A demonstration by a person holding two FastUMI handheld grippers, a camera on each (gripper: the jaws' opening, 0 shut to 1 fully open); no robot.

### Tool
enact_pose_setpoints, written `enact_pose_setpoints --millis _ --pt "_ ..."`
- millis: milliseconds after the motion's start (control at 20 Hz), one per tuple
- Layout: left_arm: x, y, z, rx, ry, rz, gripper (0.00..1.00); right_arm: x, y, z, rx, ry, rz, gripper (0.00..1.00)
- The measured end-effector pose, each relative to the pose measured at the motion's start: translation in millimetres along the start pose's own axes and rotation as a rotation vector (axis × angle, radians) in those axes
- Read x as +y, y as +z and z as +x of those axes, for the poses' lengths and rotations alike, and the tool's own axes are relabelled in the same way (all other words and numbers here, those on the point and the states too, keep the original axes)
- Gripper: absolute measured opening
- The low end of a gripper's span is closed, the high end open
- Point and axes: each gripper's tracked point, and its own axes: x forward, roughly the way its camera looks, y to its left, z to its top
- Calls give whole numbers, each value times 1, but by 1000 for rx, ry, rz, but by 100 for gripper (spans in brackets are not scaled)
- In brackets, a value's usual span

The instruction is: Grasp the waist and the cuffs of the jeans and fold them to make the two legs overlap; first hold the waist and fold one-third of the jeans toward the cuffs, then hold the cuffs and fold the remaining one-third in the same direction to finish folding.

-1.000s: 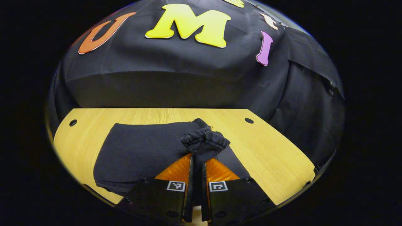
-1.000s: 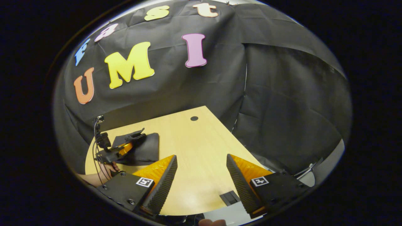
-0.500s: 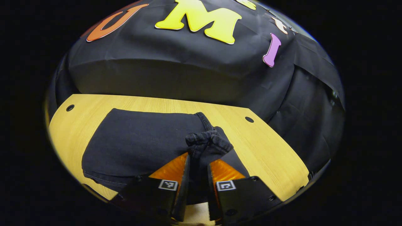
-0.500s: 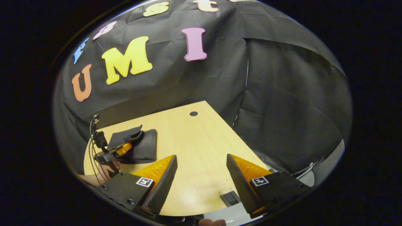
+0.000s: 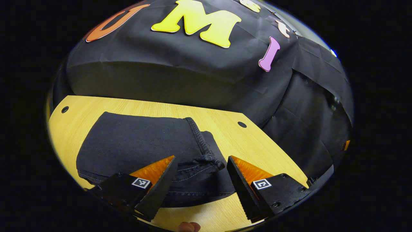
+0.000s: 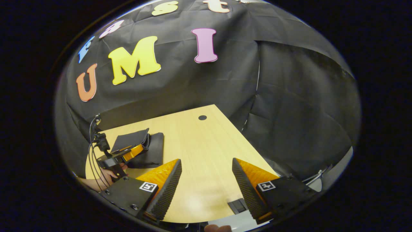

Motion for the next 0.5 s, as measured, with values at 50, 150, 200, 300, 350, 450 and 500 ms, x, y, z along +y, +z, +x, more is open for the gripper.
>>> enact_pose_setpoints --millis 50,150,200,300,350,450,500 --pt "-2 1 -4 0 -5 1 100 3 2 0 -6 4 -6 96" --pt "-2 8 -14 -11 -1 12 100 12 7 0 -24 21 -20 96" --pt "-4 15 -20 -25 0 17 100 19 11 0 -35 35 -27 94" --pt "-3 36 -37 -70 17 40 99 36 18 5 -54 71 -43 96" --pt "-1 49 -47 -98 35 59 99 45 22 7 -68 90 -54 96" --pt "5 77 -72 -149 88 107 98 68 38 10 -112 133 -71 97" --pt "13 92 -87 -179 131 129 98 79 47 11 -137 152 -82 94"
